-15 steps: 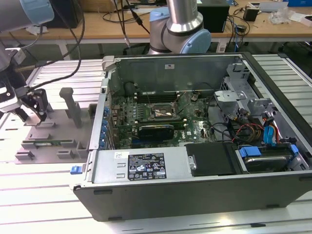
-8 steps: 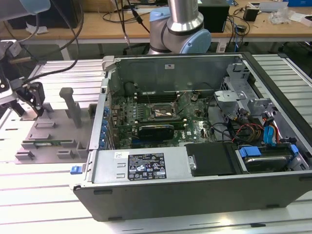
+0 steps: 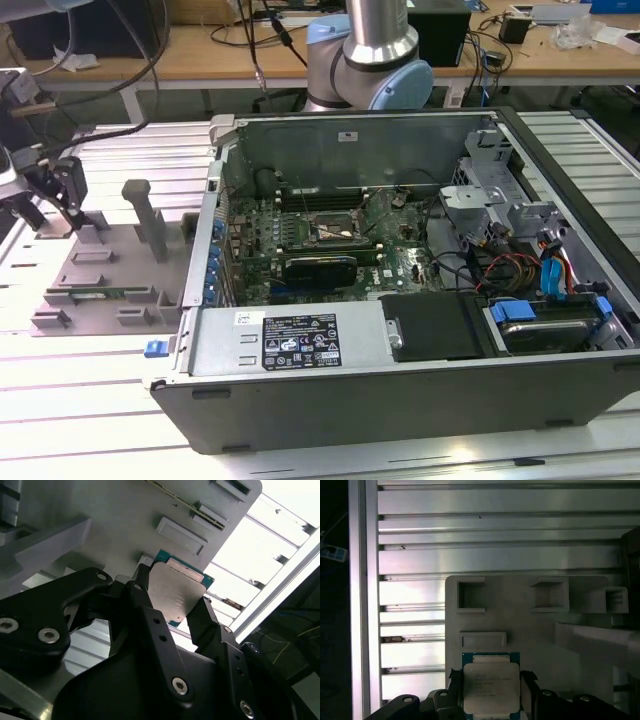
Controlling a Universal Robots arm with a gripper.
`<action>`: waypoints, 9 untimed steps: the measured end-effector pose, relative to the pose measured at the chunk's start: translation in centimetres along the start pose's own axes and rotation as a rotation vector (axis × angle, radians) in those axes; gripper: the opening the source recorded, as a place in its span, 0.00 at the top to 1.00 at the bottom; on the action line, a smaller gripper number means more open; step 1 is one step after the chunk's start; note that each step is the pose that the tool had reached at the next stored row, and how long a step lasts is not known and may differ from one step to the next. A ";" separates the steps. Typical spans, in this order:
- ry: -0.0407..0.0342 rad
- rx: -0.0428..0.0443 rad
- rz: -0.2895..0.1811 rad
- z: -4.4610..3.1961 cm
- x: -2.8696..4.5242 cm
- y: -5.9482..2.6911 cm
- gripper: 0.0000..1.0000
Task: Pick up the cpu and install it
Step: 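Pick up the cpu and move it towards the insertion slot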
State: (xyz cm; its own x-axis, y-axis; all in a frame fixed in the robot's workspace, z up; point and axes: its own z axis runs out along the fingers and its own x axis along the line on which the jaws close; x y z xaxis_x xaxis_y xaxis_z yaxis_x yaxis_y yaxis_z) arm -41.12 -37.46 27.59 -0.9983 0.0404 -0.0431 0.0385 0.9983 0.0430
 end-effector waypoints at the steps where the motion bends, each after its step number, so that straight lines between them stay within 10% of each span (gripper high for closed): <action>1: -0.0001 0.0000 0.000 -0.08 0.00 0.00 0.46; 5: -0.0004 0.0000 0.000 -1.27 -0.06 0.06 0.46; 9: -0.0076 -0.0003 0.000 -5.59 -0.21 0.32 0.46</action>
State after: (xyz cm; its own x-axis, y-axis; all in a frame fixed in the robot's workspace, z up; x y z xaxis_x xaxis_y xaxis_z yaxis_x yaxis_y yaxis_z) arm -41.16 -37.38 33.19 -0.9979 0.0404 -0.0507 0.0382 0.9983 0.0433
